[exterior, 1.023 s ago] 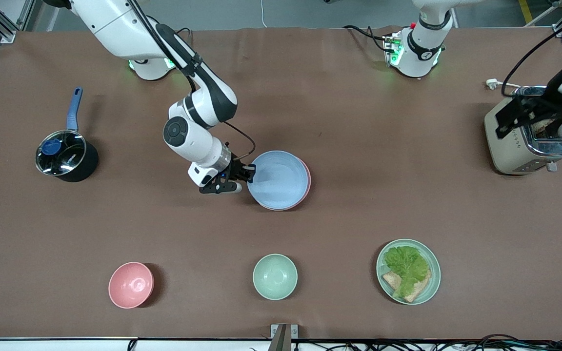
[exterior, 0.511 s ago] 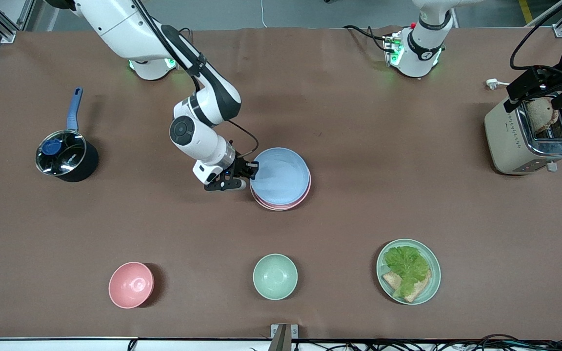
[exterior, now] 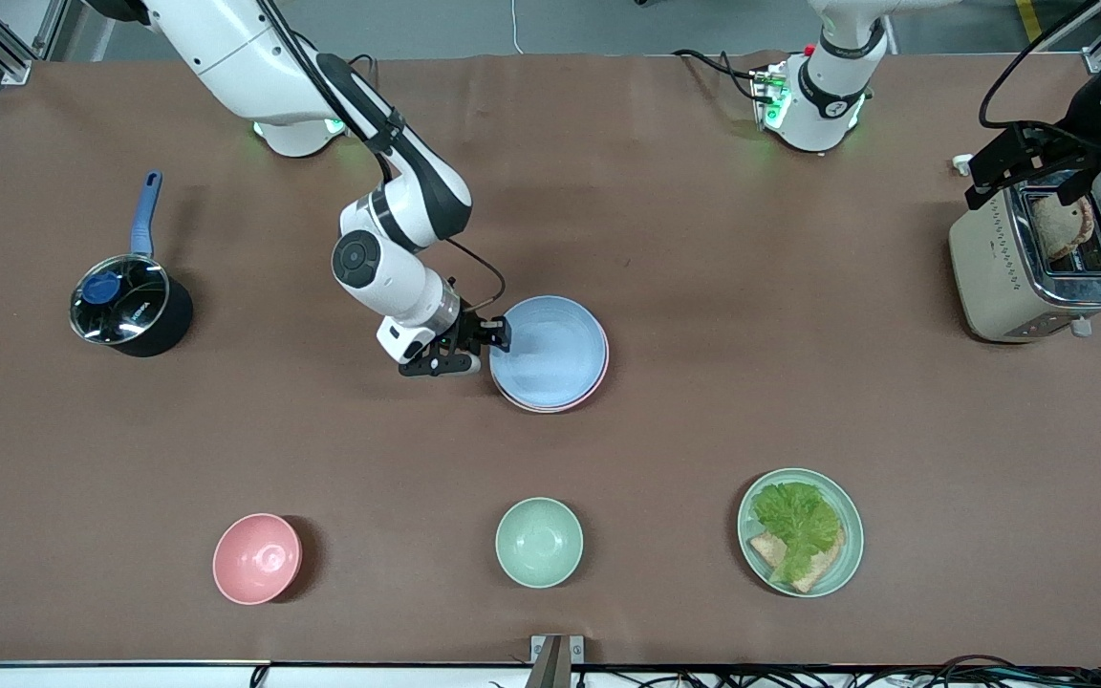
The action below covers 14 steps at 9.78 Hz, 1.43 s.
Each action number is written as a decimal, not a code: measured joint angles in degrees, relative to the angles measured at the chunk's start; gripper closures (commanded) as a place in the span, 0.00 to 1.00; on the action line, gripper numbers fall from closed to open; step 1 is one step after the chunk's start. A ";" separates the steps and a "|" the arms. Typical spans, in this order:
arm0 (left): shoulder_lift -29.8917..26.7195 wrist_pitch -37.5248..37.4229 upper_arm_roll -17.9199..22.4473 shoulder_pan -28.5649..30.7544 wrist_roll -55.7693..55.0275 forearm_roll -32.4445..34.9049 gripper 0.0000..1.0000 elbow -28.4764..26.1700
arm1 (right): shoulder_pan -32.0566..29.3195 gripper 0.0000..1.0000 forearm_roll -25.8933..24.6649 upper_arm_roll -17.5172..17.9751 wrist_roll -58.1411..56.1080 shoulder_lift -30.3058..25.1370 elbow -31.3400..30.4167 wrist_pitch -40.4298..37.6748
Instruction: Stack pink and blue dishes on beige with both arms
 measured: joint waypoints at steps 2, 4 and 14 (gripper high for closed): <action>0.00 0.07 -0.01 -0.03 0.00 0.02 0.00 -0.20 | -1.04 0.00 0.00 -0.86 0.00 -3.83 1.29 0.39; -0.02 0.10 -0.02 -0.05 0.00 0.01 0.00 -0.21 | -5.44 0.00 0.00 -2.18 -0.04 -12.73 1.05 -2.44; 0.10 0.72 0.08 -0.04 3.41 0.02 0.00 -0.15 | -13.76 0.00 -26.18 -16.88 -4.26 -25.95 28.27 -60.26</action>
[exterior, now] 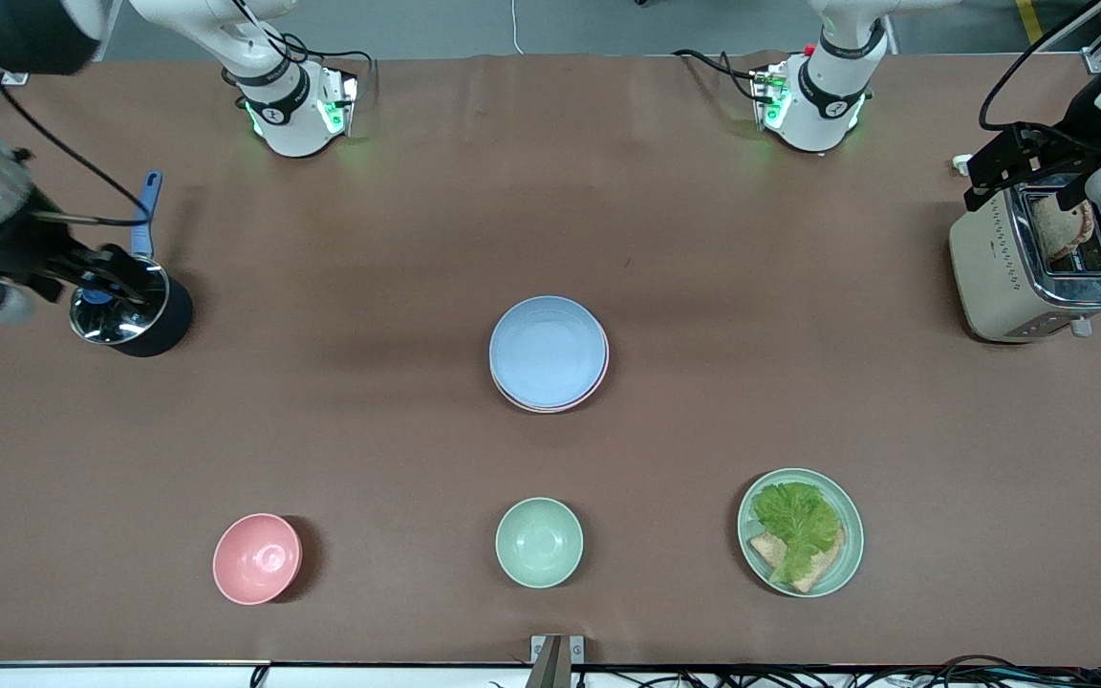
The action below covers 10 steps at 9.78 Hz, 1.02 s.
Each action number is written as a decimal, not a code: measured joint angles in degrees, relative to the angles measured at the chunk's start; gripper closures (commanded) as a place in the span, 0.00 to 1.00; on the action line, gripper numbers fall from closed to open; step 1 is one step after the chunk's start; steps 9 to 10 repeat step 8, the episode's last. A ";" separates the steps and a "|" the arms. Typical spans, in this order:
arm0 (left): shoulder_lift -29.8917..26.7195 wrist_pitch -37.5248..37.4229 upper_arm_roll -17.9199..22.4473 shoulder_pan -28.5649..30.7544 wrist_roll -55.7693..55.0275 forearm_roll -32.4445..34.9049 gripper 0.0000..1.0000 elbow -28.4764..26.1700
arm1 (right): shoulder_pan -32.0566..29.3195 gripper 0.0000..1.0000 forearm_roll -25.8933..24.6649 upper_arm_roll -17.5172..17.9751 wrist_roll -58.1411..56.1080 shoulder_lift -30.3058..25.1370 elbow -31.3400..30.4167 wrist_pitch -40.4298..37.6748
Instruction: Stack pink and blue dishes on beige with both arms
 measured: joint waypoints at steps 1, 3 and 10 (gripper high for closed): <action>0.01 0.00 -0.01 0.01 1.45 0.00 0.00 0.00 | -0.06 0.00 0.01 -2.12 -2.34 0.08 1.19 -0.66; 0.07 0.00 0.05 0.13 2.21 0.00 0.00 0.00 | -1.04 0.00 3.72 -5.54 -6.05 0.11 2.25 -3.31; 0.69 0.05 0.31 0.25 2.21 0.53 0.00 1.27 | -3.79 0.00 7.05 -6.69 -8.17 1.02 1.99 -4.75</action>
